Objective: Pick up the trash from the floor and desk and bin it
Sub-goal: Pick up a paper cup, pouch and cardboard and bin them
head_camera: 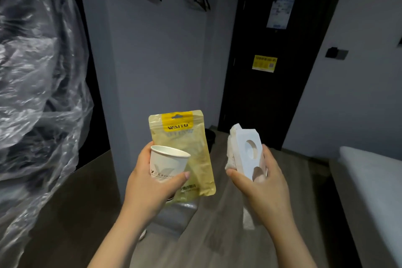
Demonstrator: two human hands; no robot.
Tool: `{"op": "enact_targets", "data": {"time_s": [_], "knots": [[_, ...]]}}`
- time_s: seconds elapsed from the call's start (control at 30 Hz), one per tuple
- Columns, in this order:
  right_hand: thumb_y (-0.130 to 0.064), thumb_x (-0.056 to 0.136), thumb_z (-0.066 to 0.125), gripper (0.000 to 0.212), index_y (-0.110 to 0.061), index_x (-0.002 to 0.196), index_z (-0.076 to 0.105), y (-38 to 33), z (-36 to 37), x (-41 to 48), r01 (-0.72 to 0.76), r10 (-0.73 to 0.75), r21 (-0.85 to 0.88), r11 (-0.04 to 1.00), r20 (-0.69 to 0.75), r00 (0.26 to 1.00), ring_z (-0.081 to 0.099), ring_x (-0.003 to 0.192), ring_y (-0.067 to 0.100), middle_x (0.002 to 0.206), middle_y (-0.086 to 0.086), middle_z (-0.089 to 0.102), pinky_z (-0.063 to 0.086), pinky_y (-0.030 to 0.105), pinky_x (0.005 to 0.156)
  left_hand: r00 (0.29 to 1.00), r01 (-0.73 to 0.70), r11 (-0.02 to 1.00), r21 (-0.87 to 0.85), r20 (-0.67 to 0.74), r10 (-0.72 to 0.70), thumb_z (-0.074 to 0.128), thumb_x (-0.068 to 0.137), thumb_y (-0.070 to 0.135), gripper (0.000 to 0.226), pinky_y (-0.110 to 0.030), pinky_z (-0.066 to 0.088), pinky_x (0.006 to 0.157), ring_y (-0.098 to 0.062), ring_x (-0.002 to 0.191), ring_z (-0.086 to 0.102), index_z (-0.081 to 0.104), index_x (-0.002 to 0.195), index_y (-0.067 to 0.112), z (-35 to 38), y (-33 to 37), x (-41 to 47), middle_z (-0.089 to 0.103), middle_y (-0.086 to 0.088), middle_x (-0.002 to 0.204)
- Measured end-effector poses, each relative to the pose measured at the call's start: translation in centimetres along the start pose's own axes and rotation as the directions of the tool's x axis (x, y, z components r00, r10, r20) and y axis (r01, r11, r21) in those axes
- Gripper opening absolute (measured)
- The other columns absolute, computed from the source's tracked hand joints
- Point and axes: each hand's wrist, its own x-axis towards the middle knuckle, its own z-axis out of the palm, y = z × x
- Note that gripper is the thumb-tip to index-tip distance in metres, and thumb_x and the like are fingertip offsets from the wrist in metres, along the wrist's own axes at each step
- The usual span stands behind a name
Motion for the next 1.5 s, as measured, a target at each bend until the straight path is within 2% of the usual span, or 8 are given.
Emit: {"op": "enact_targets", "data": {"time_s": [0.27, 0.47, 0.63, 0.9, 1.07, 1.2, 1.4, 1.5], "knots": [[-0.048, 0.062, 0.074, 0.07, -0.053, 0.125, 0.043, 4.9, 0.1, 16.3, -0.001, 0.001, 0.008, 1.0, -0.004, 1.0, 0.056, 0.101, -0.001, 0.115, -0.018, 0.056, 0.049, 0.025, 0.073, 1.0, -0.012, 0.999, 0.047, 0.014, 0.011, 0.087, 0.058, 0.027, 0.077, -0.003, 0.043, 0.05, 0.016, 0.08, 0.058, 0.045, 0.118, 0.048, 10.3, -2.0, 13.8, 0.063, 0.033, 0.091], [-0.055, 0.056, 0.072, 0.064, -0.071, 0.109, 0.038, 8.7, 2.1, 25.4, -0.049, 0.05, 0.004, 0.999, -0.02, 0.999, 0.052, 0.1, -0.005, 0.114, -0.028, 0.05, 0.05, 0.029, 0.075, 0.997, 0.065, 0.995, 0.076, 0.028, -0.067, 0.088, 0.057, 0.031, 0.077, -0.017, 0.048, 0.057, 0.003, 0.078, 0.063, 0.046, 0.121, 0.044, 15.0, -4.8, 22.2, 0.066, 0.02, 0.093], [-0.054, 0.059, 0.071, 0.065, -0.053, 0.119, 0.045, 12.3, 5.8, 33.5, -0.054, 0.052, -0.06, 0.997, -0.027, 0.998, 0.056, 0.104, 0.005, 0.115, -0.019, 0.055, 0.054, 0.037, 0.08, 0.991, 0.108, 0.993, 0.044, 0.073, -0.111, 0.087, 0.048, 0.039, 0.081, -0.028, 0.056, 0.062, 0.002, 0.074, 0.064, 0.048, 0.119, 0.044, 18.6, -8.5, 30.6, 0.066, 0.02, 0.088], [-0.046, 0.065, 0.076, 0.054, -0.062, 0.104, 0.043, 15.2, 14.7, 47.0, -0.051, 0.048, -0.106, 0.993, -0.036, 0.998, 0.051, 0.102, 0.004, 0.107, -0.026, 0.053, 0.053, 0.034, 0.077, 0.983, 0.155, 0.988, 0.001, 0.102, -0.155, 0.077, 0.033, 0.057, 0.082, -0.015, 0.046, 0.05, -0.001, 0.07, 0.064, 0.049, 0.109, 0.044, 20.4, -14.3, 47.3, 0.067, 0.015, 0.086], [-0.045, 0.062, 0.077, 0.057, -0.062, 0.104, 0.043, 17.4, 18.5, 53.7, -0.046, 0.039, -0.153, 0.987, -0.049, 0.998, 0.054, 0.097, -0.002, 0.103, -0.03, 0.054, 0.048, 0.018, 0.061, 0.972, 0.188, 0.982, -0.034, 0.147, -0.181, 0.078, 0.034, 0.053, 0.08, -0.034, 0.056, 0.053, -0.015, 0.074, 0.065, 0.049, 0.108, 0.042, 22.5, -17.6, 55.3, 0.066, 0.008, 0.088], [-0.042, 0.064, 0.083, 0.064, -0.071, 0.099, 0.039, 19.8, 20.5, 58.4, -0.115, 0.106, -0.14, 0.983, -0.069, 0.992, 0.055, 0.085, -0.012, 0.095, -0.043, 0.05, 0.041, 0.012, 0.058, 0.966, 0.217, 0.976, -0.011, 0.144, -0.213, 0.083, 0.04, 0.044, 0.076, -0.024, 0.053, 0.047, -0.015, 0.076, 0.065, 0.049, 0.109, 0.041, 24.4, -20.4, 59.8, 0.065, 0.008, 0.089], [-0.052, 0.06, 0.082, 0.068, -0.052, 0.113, 0.04, 24.8, 23.2, 68.4, -0.153, 0.15, -0.129, 0.98, -0.04, 0.988, 0.053, 0.089, -0.005, 0.1, -0.032, 0.051, 0.041, 0.015, 0.06, 0.968, 0.23, 0.973, 0.024, 0.094, -0.231, 0.086, 0.045, 0.038, 0.078, -0.021, 0.051, 0.046, -0.008, 0.07, 0.064, 0.049, 0.113, 0.039, 29.3, -24.3, 68.0, 0.065, 0.01, 0.086], [-0.052, 0.061, 0.082, 0.075, -0.057, 0.114, 0.029, 27.5, 24.3, 74.4, -0.136, 0.136, -0.096, 0.986, -0.011, 0.991, 0.043, 0.089, -0.011, 0.098, -0.044, 0.036, 0.034, 0.011, 0.063, 0.968, 0.238, 0.969, 0.064, 0.062, -0.242, 0.085, 0.044, 0.043, 0.08, -0.024, 0.053, 0.048, -0.007, 0.071, 0.064, 0.048, 0.115, 0.039, 32.5, -25.6, 72.6, 0.065, 0.011, 0.086]]}}
